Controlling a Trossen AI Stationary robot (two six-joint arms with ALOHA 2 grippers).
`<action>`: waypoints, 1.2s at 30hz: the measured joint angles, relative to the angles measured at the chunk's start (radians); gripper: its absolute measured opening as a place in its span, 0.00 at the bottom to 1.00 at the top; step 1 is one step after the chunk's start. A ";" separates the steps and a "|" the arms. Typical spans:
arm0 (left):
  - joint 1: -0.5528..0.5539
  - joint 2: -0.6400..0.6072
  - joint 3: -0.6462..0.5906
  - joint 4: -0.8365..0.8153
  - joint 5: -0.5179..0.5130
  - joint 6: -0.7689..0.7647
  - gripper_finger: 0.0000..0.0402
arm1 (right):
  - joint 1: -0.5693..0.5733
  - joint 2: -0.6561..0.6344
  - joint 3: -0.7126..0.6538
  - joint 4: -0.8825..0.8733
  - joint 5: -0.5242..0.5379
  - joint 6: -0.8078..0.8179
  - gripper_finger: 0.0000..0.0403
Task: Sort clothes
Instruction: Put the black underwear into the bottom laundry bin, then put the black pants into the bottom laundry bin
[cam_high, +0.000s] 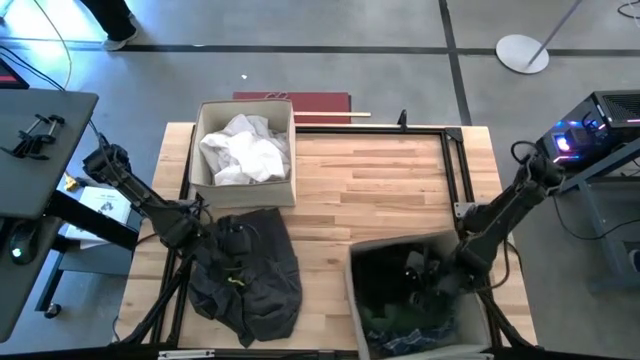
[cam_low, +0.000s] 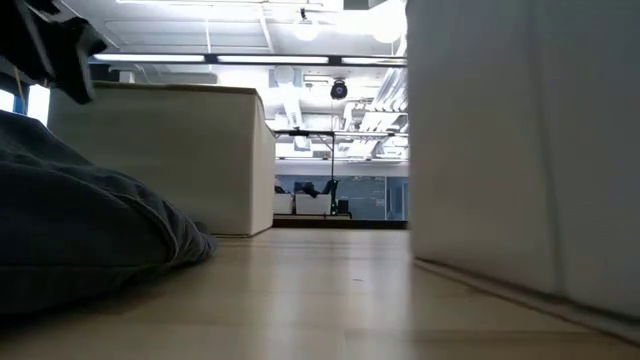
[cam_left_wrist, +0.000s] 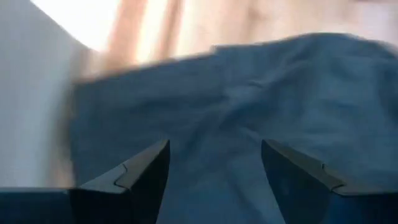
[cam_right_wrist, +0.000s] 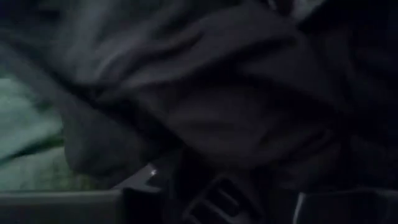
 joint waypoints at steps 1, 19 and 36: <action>0.000 0.007 -0.011 0.006 -0.043 0.019 0.61 | -0.012 -0.012 0.012 -0.001 0.016 -0.055 0.42; 0.126 0.140 -0.359 0.582 0.124 0.142 0.61 | 0.036 -0.085 0.432 -0.054 0.199 -0.638 0.50; 0.159 0.303 -0.342 0.744 0.171 0.354 0.03 | -0.013 -0.036 0.383 -0.019 0.331 -0.795 0.50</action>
